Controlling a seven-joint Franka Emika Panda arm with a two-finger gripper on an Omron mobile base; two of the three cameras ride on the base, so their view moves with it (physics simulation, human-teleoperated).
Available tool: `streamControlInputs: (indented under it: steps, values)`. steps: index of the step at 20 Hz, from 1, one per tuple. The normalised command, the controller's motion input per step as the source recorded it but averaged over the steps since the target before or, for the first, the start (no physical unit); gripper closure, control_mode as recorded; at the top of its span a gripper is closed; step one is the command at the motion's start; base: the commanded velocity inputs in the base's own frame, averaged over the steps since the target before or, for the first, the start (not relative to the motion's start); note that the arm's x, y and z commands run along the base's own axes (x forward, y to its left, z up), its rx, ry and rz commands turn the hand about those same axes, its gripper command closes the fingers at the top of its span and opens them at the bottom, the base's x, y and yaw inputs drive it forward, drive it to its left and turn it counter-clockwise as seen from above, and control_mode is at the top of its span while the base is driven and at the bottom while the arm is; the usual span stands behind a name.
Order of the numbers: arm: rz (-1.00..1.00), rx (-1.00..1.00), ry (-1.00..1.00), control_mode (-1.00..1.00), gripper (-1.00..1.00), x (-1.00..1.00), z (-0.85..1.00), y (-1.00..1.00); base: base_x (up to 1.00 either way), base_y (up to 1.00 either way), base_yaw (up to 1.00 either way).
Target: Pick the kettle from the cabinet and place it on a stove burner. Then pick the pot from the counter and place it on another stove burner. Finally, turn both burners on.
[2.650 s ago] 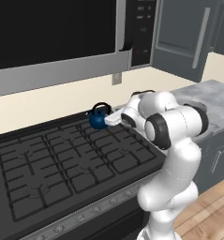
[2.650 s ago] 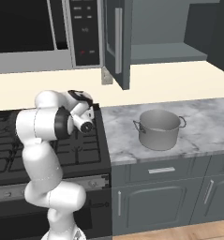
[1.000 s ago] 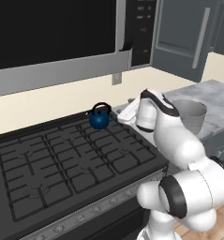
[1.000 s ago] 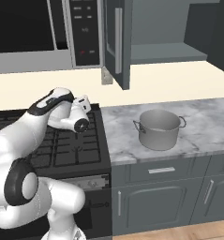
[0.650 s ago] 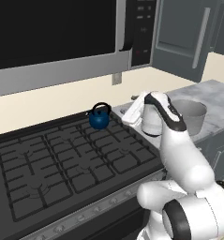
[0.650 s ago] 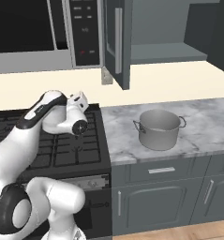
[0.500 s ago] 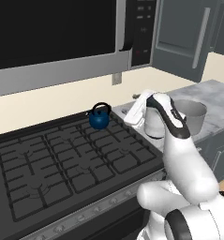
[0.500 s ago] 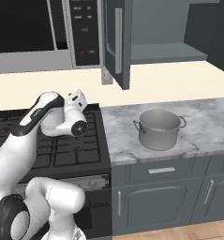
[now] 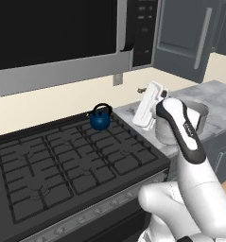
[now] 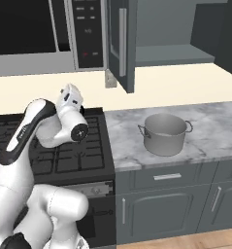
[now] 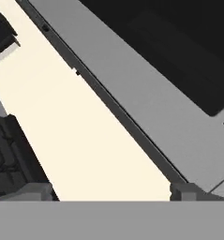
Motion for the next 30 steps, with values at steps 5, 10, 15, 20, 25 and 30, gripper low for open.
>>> streamControlInputs:
  steps: [5,10,15,20,25,30]
  values:
    - [0.04,-0.29,-0.23,-1.00,-1.00,-0.51,0.37,0.00,0.00,0.00,0.00]
    - [0.06,-0.32,-0.25,-1.00,-1.00,-0.51,0.37,0.00,0.00,0.00,0.00]
    - [0.08,-0.36,-0.24,-1.00,-1.00,-0.41,0.31,-0.01,0.00,0.00,0.00]
    - [0.06,-0.38,-0.17,-1.00,-1.00,-0.44,0.21,0.00,0.00,0.00,0.00]
    - [0.01,-0.35,-0.06,-1.00,-1.00,-0.58,0.17,0.00,0.00,0.00,0.00]
    - [0.00,-0.30,-0.01,-1.00,-1.00,-0.59,0.10,0.00,0.00,0.00,0.00]
